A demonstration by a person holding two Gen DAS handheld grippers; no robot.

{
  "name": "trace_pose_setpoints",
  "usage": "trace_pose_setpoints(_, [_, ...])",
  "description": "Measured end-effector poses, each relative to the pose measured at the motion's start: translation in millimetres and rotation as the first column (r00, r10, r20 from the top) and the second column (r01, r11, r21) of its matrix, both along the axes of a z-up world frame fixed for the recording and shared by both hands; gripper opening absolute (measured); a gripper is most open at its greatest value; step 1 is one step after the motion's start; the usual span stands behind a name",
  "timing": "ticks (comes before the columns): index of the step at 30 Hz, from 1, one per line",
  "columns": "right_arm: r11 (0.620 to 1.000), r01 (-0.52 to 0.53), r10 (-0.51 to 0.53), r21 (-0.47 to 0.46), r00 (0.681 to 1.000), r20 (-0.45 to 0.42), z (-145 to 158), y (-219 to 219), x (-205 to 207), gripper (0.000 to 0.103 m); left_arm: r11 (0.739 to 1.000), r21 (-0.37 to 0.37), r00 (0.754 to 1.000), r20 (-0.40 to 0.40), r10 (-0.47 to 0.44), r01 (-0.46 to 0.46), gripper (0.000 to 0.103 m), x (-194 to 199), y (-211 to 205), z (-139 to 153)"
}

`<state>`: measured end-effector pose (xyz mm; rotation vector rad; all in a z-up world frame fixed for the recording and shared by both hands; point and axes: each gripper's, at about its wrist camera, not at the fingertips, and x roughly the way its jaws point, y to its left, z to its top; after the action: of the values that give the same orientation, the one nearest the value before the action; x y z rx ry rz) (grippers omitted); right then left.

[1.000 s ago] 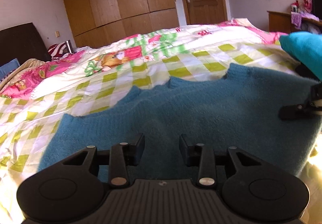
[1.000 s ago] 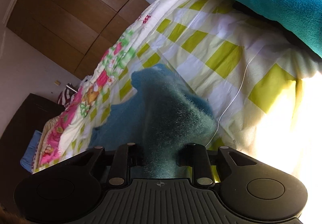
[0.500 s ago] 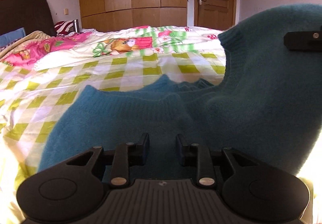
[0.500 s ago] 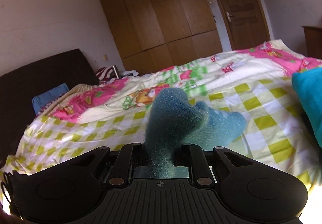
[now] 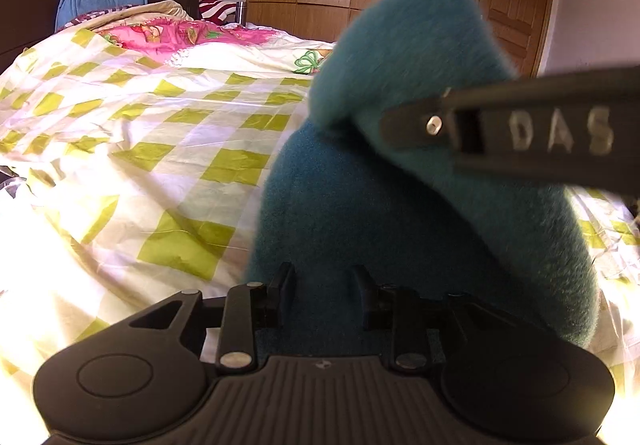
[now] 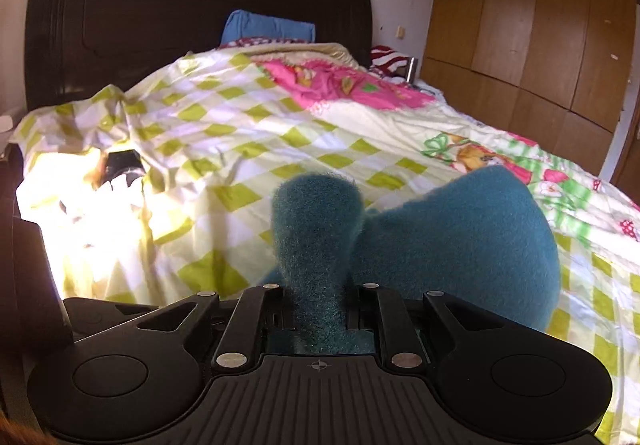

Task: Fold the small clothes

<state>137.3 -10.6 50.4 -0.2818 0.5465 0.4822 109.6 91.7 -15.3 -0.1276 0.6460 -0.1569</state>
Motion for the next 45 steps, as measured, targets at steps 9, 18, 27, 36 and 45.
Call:
trace_pose_setpoints(9, [0.983, -0.143, 0.138, -0.113, 0.989, -0.051, -4, 7, -6, 0.02, 0.99, -0.137, 0.999, 0.036, -0.036, 0.041, 0.046, -8, 27, -4])
trace_pose_setpoints(18, [0.972, -0.205, 0.201, -0.116, 0.979, -0.045, 6, -9, -23, 0.025, 0.979, -0.2, 0.991, 0.135, -0.02, 0.047, 0.049, -56, 76, 43])
trace_pose_setpoints(27, [0.998, -0.065, 0.064, -0.011, 0.997, -0.052, 53, -64, -2, 0.056, 0.979, -0.106, 0.954, 0.265, -0.141, 0.175, 0.076, -17, 48, 93])
trace_pose_setpoints(36, [0.948, 0.299, -0.267, 0.108, 0.934, -0.238, 35, -79, 154, 0.073, 0.987, -0.03, 0.986, 0.053, -0.157, 0.159, 0.051, 6, -4, 50])
trace_pose_setpoints(45, [0.915, 0.388, -0.404, -0.111, 0.88, -0.251, -7, -27, 168, 0.059, 0.991, 0.01, 0.989, 0.06, -0.134, 0.134, 0.044, -12, -14, 33])
